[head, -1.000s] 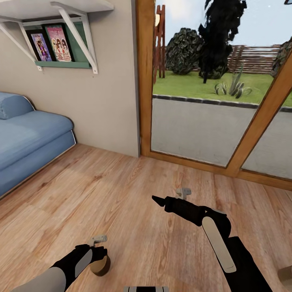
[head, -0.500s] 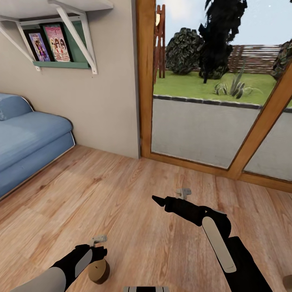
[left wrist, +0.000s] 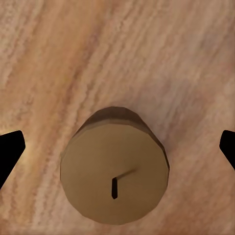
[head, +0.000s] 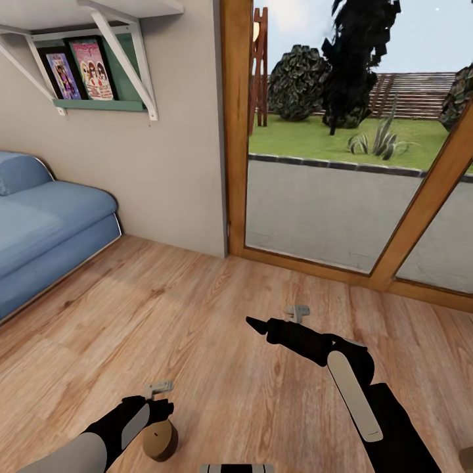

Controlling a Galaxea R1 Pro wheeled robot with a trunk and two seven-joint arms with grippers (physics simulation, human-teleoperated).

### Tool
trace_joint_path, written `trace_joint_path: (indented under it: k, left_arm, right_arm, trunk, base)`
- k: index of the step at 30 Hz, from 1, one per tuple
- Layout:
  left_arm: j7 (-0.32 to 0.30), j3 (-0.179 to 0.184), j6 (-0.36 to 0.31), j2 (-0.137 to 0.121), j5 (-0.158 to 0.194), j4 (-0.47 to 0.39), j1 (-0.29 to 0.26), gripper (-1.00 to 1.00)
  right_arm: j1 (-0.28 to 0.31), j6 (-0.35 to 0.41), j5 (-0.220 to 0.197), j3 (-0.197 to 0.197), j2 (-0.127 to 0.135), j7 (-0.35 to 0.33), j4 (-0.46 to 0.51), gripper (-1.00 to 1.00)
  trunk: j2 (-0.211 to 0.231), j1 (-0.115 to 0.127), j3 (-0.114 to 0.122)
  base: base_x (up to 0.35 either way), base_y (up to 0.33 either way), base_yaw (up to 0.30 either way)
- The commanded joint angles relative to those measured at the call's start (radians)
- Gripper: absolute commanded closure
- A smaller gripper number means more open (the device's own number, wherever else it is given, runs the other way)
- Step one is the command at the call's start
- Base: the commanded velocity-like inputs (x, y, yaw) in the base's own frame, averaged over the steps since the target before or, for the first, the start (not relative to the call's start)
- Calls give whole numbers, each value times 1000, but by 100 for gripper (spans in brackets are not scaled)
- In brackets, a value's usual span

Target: Place each of the two pumpkins and all three candles from the living room inside a cabinet in the living room (use any cabinet), then make sure every cabinet is closed, and position the cauldron so it is next to a table in the living room.

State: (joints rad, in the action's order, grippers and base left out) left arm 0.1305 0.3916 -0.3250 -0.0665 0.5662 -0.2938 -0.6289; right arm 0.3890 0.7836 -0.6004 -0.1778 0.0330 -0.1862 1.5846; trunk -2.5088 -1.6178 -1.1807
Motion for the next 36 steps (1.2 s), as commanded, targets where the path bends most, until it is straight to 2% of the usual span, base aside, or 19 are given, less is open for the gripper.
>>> trace_joint_path:
  k: [1, 4, 7, 17, 21, 26, 31, 36]
  left_arm:
    - [8, 8, -5, -1, 11, -3, 0, -100]
    - [8, 7, -5, -1, 11, -3, 0, -100]
    - [8, 7, -5, -1, 11, -2, 0, -100]
    - [9, 7, -6, -2, 11, -2, 0, -100]
    - [13, 7, -6, -2, 11, -2, 0, -100]
    - [14, 7, -6, -2, 11, -3, 0, -100]
    - [12, 8, -5, -1, 11, -4, 0, -100]
    - [10, 10, 7, -1, 12, -4, 1, -100]
  right_arm:
    - [1, 3, 4, 0, 1, -4, 0, -100]
    - [1, 3, 4, 0, 1, -4, 0, -100]
    - [1, 3, 4, 0, 0, -4, 0, -100]
    - [1, 3, 4, 0, 1, -4, 0, -100]
    - [1, 3, 4, 0, 1, -4, 0, -100]
    - [1, 3, 4, 0, 1, -4, 0, -100]
    - [1, 3, 4, 0, 1, -4, 0, -100]
    - [1, 3, 4, 0, 1, -4, 0, -100]
  trunk:
    - [0, 0, -1]
    - [0, 0, -1]
    - [-1, -1, -12]
    - [-1, -1, -12]
    - [-2, -3, -28]
    - [-2, -3, -28]
    - [-3, -5, -47]
    - [-3, -5, -47]
  base:
    - [0, 0, 0]
    - [0, 0, 0]
    - [0, 0, 0]
    - [0, 0, 0]
    - [0, 0, 0]
    - [0, 0, 0]
    - [0, 0, 0]
    - [0, 0, 0]
